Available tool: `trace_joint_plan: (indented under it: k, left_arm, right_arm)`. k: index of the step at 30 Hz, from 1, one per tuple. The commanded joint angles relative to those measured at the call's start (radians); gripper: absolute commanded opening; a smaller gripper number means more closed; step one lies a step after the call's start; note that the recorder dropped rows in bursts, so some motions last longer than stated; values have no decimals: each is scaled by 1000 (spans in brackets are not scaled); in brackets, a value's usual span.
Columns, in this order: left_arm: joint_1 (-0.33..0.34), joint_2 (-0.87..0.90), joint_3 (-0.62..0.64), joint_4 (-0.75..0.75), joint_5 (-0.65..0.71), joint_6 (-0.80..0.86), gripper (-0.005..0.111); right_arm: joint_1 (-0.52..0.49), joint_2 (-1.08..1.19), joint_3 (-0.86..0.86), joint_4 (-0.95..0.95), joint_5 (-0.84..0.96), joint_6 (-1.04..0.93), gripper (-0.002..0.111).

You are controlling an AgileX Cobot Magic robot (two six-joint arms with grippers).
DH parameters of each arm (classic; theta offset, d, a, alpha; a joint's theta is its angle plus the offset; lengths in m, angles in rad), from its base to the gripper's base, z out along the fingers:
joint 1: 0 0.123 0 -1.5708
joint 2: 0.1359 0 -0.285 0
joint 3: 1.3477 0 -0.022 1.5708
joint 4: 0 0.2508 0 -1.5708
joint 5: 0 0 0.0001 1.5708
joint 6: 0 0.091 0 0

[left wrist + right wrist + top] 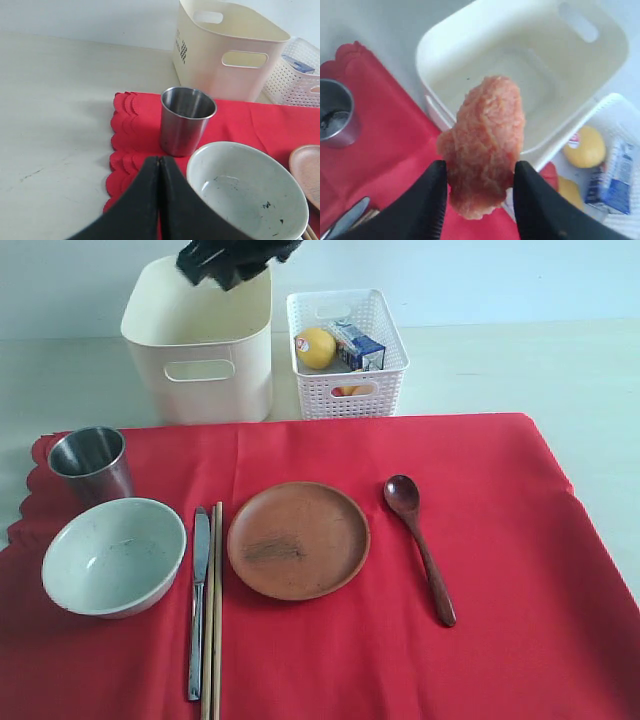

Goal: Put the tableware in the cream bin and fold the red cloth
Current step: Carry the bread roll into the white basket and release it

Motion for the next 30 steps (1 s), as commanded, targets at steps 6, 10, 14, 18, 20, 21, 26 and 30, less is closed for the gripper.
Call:
trace_joint_plan:
  k: [6, 10, 14, 18, 20, 21, 26, 30]
  left_arm:
    - [1, -6, 4, -7, -8, -1, 0]
    - [1, -6, 4, -7, -8, -1, 0]
    - [1, -6, 4, -7, -8, -1, 0]
    - [1, -6, 4, -7, -8, -1, 0]
    - [1, -6, 4, -7, -8, -1, 0]
    - [1, -6, 4, -7, -8, -1, 0]
    - [1, -6, 4, -7, -8, -1, 0]
    - [1, -6, 4, -7, -8, -1, 0]
  right_arm:
    - [-199, 2, -4, 0, 2, 2, 0]
    - [-263, 50, -4, 4, -6, 2, 0]
    - [-300, 117, -4, 74, -42, -2, 0]
    - [-307, 201, -4, 107, -114, -2, 0]
    - [-307, 243, -4, 148, -154, -2, 0]
    - [-307, 262, -4, 167, -168, -14, 0]
    - [-307, 330, -4, 307, -176, -132, 0]
    - [-307, 357, -4, 311, -186, -138, 9]
